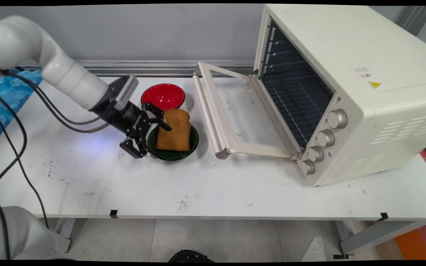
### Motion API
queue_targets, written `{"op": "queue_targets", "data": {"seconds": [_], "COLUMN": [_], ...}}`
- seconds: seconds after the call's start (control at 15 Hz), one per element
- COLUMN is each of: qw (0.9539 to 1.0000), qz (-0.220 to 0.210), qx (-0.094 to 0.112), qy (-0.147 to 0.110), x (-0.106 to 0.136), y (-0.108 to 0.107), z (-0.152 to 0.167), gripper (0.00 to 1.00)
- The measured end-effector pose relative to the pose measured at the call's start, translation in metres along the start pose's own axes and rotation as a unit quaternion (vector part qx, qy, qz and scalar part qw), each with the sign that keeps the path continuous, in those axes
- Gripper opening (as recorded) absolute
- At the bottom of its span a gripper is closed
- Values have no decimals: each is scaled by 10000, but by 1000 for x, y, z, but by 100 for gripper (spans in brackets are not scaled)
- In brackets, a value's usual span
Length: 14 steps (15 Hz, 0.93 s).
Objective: Close the oven
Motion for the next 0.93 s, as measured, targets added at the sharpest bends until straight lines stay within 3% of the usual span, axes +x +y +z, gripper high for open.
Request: {"op": "queue_targets", "data": {"seconds": [0.47, 0.93], "qw": [9952, 9841], "qz": [-943, -1665], "qx": [241, 569], "qy": [132, 253], "x": [13, 22], "y": [-24, -58], "z": [-20, -9], "gripper": [100, 100]}}
